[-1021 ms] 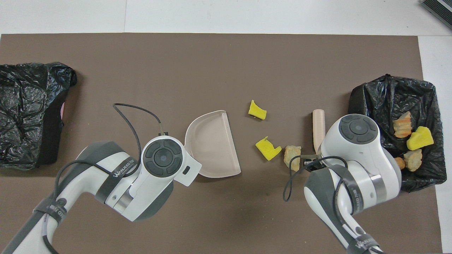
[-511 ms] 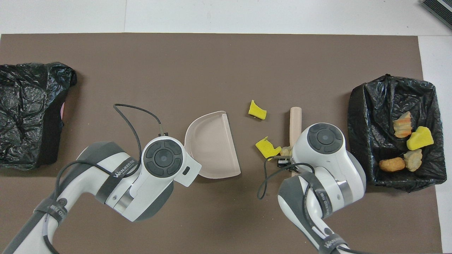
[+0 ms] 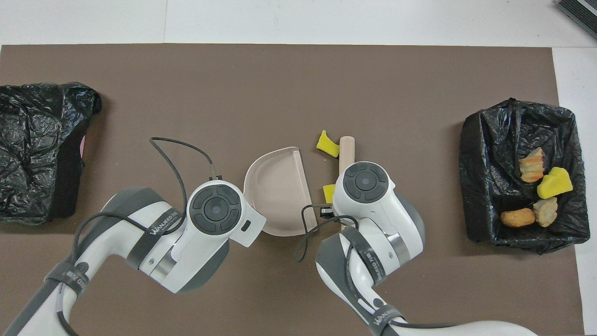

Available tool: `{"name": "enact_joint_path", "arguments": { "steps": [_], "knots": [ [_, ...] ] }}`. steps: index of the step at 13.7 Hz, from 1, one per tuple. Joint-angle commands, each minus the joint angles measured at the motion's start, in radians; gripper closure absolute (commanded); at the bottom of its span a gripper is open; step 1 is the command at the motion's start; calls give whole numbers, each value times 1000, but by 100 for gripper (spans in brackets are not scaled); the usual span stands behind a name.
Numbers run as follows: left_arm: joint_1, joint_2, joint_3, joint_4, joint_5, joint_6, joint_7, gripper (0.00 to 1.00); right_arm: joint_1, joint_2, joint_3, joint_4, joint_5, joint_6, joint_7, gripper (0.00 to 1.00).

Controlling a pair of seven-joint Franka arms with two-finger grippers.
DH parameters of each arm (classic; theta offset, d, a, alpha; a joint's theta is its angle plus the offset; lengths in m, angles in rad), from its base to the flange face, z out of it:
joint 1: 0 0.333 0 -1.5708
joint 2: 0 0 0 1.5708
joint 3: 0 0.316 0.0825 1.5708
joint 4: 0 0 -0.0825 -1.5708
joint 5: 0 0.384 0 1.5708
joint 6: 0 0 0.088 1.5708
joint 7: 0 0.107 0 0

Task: Sweep and dump trash in bin
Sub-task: 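Push the sponge pieces into the dustpan with the right gripper's brush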

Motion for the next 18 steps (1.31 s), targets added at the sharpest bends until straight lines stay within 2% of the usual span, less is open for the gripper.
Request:
{"name": "enact_joint_path", "arguments": {
  "steps": [1, 4, 8, 12, 14, 15, 18],
  "knots": [
    [-12, -15, 11, -28, 20, 18, 8, 100, 20, 48, 34, 83, 105, -19, -69, 100],
    [-7, -15, 9, -28, 20, 20, 8, 100, 29, 40, 82, 97, 216, -47, -146, 100],
    [-3, -14, 9, -28, 20, 26, 8, 100, 9, -50, 93, 93, 279, -180, -300, 100],
    [-1, -14, 11, -28, 20, 28, 8, 100, -109, -130, 85, 87, 253, -356, -413, 100],
    [-3, -14, 11, -28, 20, 28, 9, 100, -153, -159, 85, 71, 169, -405, -401, 100],
    [-3, -14, 11, -28, 20, 28, 9, 100, -181, -176, 85, 53, 144, -448, -379, 100],
    [-7, -14, 11, -28, 20, 25, 11, 100, -270, -265, 84, -76, 98, -461, -234, 100]
  ]
}}
